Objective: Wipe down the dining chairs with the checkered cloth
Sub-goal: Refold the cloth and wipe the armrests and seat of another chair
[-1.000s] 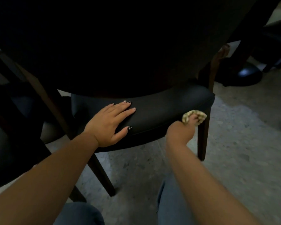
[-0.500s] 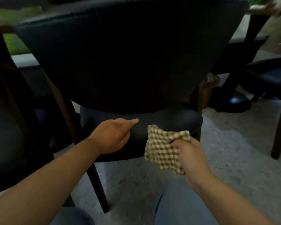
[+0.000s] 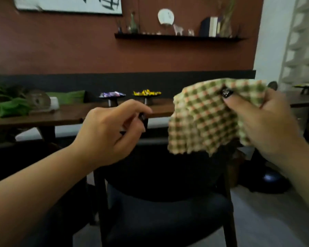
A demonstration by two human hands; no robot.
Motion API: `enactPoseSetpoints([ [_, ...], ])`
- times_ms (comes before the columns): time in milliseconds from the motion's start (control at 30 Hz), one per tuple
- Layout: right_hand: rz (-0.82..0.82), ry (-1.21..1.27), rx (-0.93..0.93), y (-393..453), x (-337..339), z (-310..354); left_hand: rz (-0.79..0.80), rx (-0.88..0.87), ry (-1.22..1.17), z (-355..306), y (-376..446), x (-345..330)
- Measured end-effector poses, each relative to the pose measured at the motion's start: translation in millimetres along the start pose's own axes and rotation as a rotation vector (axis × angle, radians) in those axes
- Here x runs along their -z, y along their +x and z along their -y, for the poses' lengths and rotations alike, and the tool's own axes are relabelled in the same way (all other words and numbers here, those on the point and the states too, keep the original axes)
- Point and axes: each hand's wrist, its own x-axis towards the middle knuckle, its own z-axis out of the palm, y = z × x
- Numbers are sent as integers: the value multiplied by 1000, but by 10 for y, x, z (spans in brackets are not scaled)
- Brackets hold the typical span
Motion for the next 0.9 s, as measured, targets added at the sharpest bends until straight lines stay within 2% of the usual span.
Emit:
enactPoseSetpoints([
  [100,-107,-136,1,351,-29,-175,54,129,8,101,237,11],
  [167,-181,-310,85,451,-77,-322,184,228,78,189,329,-79],
  [233,-147,-524,233,474,-143,-484,372,369,83,293,412,-193],
  [300,62,-573,275,459,-192,-624,552,497,24,392,491,-314],
  [367,355,-519,150,466,-227,-684,680,560,-30,487,540,-442],
  [433,548,-555,-8,508,-234,-738,756,590,-112,562,545,-570],
  [533,637,-646,-136,607,-225,-774,830,614,-241,670,527,-731],
  [667,819,-815,-199,816,-300,-812,863,595,-220,845,660,-934],
  [800,664,-1012,-337,956,-221,-1038,757,707,-340,1022,722,-1202],
  [900,556,-904,-472,900,-128,-1226,746,782,-415,1127,572,-1307],
])
